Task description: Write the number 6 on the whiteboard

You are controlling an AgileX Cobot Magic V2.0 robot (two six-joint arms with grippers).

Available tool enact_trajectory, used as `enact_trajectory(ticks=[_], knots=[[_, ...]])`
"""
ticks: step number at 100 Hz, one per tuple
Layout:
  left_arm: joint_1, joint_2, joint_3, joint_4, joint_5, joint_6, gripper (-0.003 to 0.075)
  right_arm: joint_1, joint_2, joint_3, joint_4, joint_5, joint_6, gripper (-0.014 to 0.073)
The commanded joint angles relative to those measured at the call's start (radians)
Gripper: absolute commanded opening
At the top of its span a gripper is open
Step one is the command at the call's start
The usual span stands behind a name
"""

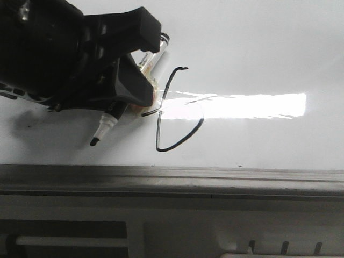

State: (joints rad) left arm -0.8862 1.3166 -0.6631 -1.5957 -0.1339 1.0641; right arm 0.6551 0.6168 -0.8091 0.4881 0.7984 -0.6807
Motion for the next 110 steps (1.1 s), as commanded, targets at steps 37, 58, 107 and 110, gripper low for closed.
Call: enact_trajectory(ticks=[37,58,107,110], knots=[[0.021,-0.032,-0.009,0.003,-0.17,0.002,0.0562,-0.007,0.001,-0.033,0.027,-0.085,0.001,-0.0064],[0.021,-0.249,-0.003,0.008,-0.083,0.074,0.0489,-0.007,-0.046,-0.033,0.014,-0.083,0.001,-0.0064],[0.021,-0.921,0.363,0.008,0.075,0.213,-0.0019,-0.007,-0.547,0.267,-0.423,-0.107,0.355,-0.0053],[0.021,-0.949,0.376,0.008,0.089,0.213,-0.0019,-0.007,-0.583,0.276,-0.423,-0.104,0.355,-0.0053]])
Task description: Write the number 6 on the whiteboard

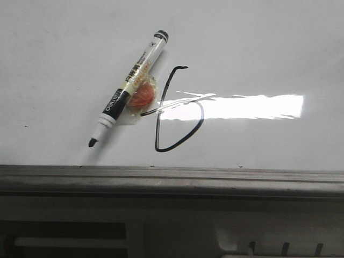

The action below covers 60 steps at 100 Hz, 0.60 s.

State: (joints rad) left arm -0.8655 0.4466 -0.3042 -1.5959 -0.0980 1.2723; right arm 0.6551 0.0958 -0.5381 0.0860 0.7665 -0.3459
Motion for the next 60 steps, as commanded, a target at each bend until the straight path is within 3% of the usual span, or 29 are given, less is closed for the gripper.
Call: enact_trajectory(ticks=[1,17,60], knots=[[0.0,-0.091,0.023,0.008,0.059,0.005,-0.0019,-0.007,-0.069,0.007,-0.021,-0.07,0.02,-0.0053],[0.0,-0.182,0.052,0.008,0.072,0.005,-0.0019,-0.007,-0.115,0.016,-0.031,-0.043,0.02,-0.0053],[0.0,-0.191,0.054,0.008,0.072,0.005,-0.0019,-0.007,-0.116,0.018,-0.028,-0.043,0.02,-0.0053]])
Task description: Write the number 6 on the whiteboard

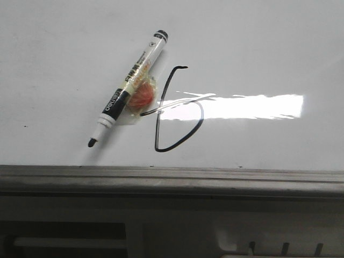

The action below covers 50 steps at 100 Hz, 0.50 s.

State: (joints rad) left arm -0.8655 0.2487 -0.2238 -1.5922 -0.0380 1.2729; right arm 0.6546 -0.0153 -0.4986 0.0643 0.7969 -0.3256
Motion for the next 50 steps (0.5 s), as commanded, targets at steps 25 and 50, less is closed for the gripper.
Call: enact_trajectory(ticks=[25,50], knots=[[0.061,-0.002,-0.023,0.378,0.084,-0.032,-0.0019,-0.006,-0.004,-0.022,-0.006,-0.074,0.0,-0.0053],[0.433,-0.066,0.088,1.37,0.178,-1.06,-0.0019,-0.006,-0.004,-0.022,-0.006,-0.074,0.0,-0.0053]])
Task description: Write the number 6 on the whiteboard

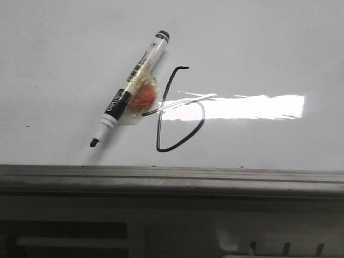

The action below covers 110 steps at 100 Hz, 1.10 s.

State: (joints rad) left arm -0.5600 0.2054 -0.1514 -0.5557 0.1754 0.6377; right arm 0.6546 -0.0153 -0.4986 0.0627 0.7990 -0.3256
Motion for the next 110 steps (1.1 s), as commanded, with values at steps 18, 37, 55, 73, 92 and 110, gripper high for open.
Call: enact_trajectory(ticks=[18,37,55,73,92,110], knots=[[0.327,-0.136,0.109,0.631,-0.038,-0.758,-0.0019,-0.006,-0.004,-0.022,-0.005,-0.076,0.0,-0.0053],[0.39,-0.197,0.2,0.605,-0.03,-0.752,-0.0019,-0.006,-0.004,-0.022,-0.005,-0.076,0.0,-0.0053],[0.399,-0.197,0.2,0.518,0.111,-0.739,-0.0019,-0.006,-0.004,-0.022,-0.005,-0.076,0.0,-0.0053],[0.399,-0.197,0.199,0.408,0.128,-0.739,-0.0019,-0.006,-0.004,-0.022,-0.005,-0.076,0.0,-0.0053],[0.399,-0.197,0.199,0.4,0.13,-0.739,-0.0019,-0.006,-0.004,-0.022,-0.005,-0.076,0.0,-0.0053],[0.399,-0.197,0.199,0.4,0.13,-0.739,-0.0019,-0.006,-0.004,-0.022,-0.005,-0.076,0.0,-0.0053]])
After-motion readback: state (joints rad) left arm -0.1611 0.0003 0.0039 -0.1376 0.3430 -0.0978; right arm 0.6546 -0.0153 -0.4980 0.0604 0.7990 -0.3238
